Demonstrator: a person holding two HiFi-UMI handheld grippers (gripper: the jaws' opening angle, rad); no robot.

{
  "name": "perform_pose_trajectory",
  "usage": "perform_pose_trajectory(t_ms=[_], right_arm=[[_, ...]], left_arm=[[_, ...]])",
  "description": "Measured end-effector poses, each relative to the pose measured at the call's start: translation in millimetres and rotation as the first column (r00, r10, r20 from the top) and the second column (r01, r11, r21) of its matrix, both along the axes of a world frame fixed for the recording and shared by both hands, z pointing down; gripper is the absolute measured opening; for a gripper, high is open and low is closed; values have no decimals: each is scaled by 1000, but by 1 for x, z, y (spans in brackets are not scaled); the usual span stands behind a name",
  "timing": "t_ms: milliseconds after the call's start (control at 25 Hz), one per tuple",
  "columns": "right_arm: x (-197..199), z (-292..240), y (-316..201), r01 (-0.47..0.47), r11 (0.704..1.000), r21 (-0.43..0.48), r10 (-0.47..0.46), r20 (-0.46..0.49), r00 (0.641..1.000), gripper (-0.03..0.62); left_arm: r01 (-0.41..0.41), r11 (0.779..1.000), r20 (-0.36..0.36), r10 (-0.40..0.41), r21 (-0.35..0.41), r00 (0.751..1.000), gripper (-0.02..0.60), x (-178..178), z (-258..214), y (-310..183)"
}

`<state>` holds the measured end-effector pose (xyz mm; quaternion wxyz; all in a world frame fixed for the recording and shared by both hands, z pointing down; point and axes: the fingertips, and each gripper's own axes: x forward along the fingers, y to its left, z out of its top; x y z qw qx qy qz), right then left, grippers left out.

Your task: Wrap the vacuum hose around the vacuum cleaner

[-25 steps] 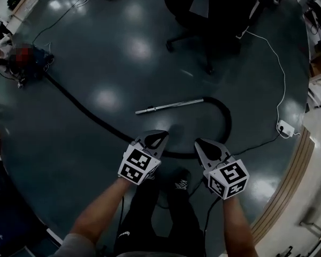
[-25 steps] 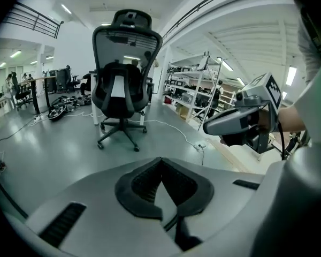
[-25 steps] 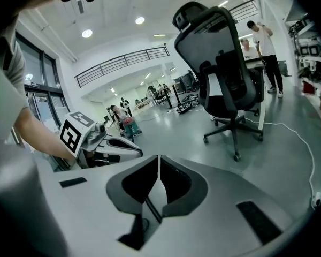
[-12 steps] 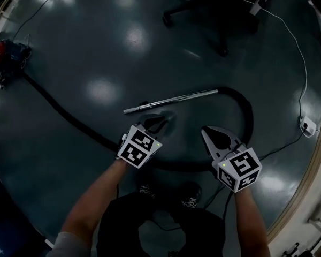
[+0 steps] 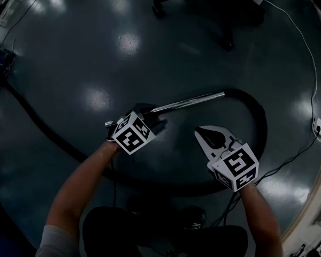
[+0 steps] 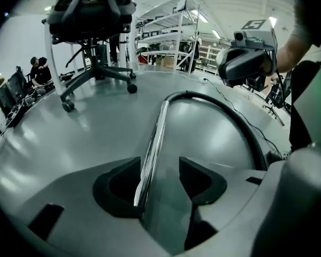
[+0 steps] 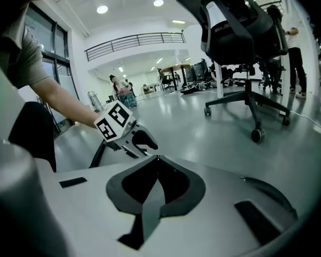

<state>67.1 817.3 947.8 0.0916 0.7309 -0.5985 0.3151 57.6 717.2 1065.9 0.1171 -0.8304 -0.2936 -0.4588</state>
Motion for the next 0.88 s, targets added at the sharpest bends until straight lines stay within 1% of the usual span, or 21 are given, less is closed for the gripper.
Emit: perform_pose_trajectory(t_ms=[120, 200, 280, 400, 480, 600, 640, 720, 760, 880], right_arm=[[-4, 31, 2, 25, 1000, -13, -25, 6, 1000, 3], [-6, 46, 7, 20, 1000, -17, -20, 16, 1000, 3], [-6, 55, 10, 2, 1000, -15, -2, 28, 1000, 3], [-9, 59, 13, -16, 1000, -8, 17, 49, 999, 3], [-11, 62, 14, -25, 1000, -4, 25, 55, 998, 3], [-8, 65, 17, -45, 999, 3, 44, 57, 997, 3], [-6, 66, 19, -50, 999, 3, 50, 54, 997, 3], [-3, 69, 22, -61, 998, 3, 61, 54, 997, 3], [-4, 70, 24, -65, 998, 2, 65, 61, 996, 3], [-9, 72, 28, -65, 998, -3, 65, 92, 994, 3]], left_arm=[[-54, 998, 32, 53, 33, 998, 215, 8, 41, -8], [-67, 997, 50, 66, 30, 997, 216, 8, 58, -7], [-81, 996, 64, 79, 24, 995, 215, 10, 68, -6], [-101, 994, 85, 97, 36, 992, 215, 14, 77, -7], [-108, 993, 97, 103, 54, 990, 215, 16, 83, -10], [-147, 984, 113, 136, 99, 984, 215, 15, 94, -8], [-151, 983, 120, 138, 106, 983, 215, 15, 96, -8], [-131, 985, 141, 115, 112, 983, 210, 17, 98, -6], [-125, 985, 151, 106, 123, 983, 187, 16, 98, -5], [-133, 978, 178, 103, 161, 979, 179, 4, 98, -3]])
